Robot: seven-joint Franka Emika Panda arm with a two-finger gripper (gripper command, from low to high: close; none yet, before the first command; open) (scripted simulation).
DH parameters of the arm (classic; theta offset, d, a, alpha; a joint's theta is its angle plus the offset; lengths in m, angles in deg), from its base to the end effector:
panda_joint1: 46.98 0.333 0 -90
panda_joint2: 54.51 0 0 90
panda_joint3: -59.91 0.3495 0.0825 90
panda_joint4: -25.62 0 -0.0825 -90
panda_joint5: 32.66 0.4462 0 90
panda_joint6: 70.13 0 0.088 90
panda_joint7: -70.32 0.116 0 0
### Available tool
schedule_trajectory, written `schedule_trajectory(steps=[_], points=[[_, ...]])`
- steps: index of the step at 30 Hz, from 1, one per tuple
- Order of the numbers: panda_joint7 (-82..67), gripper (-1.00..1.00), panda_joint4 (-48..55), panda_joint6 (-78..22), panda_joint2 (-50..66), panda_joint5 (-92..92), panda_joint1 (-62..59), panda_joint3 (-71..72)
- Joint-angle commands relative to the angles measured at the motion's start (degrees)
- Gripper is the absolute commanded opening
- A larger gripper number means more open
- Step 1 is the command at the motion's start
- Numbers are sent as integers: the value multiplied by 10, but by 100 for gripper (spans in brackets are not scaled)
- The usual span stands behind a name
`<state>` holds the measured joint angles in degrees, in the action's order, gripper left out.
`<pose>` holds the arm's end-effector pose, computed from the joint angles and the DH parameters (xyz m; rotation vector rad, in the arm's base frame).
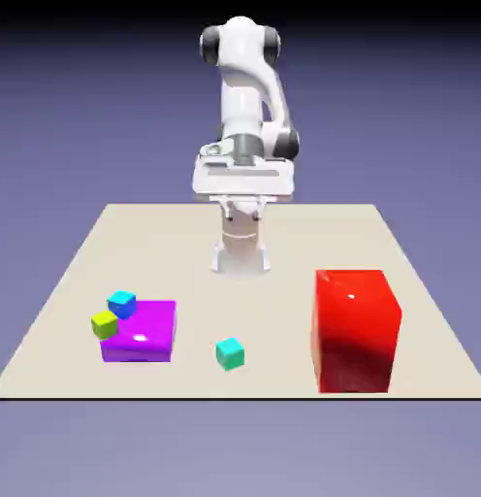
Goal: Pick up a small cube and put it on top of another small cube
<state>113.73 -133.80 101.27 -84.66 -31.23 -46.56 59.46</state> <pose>0.4365 -0.0019 0.4311 -2.4920 1.0271 -0.9557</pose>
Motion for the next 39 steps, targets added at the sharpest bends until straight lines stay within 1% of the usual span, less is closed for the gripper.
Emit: schedule_trajectory(steps=[1, 27, 28, 31, 32, 33, 34, 37, 39], points=[[8, 0, 13, -22, 21, 12, -2, -4], [212, 0, 354, -581, 559, 320, -60, -100], [212, 0, 354, -581, 559, 320, -60, -100], [180, 0, 331, -506, 614, 365, -51, -73], [179, 0, 330, -504, 616, 366, -50, -72], [179, -100, 330, -504, 616, 366, -50, -72], [179, -100, 330, -504, 616, 366, -50, -72], [211, -100, 354, -578, 561, 321, -59, -99], [191, -100, 372, -611, 560, 309, -60, -139]])
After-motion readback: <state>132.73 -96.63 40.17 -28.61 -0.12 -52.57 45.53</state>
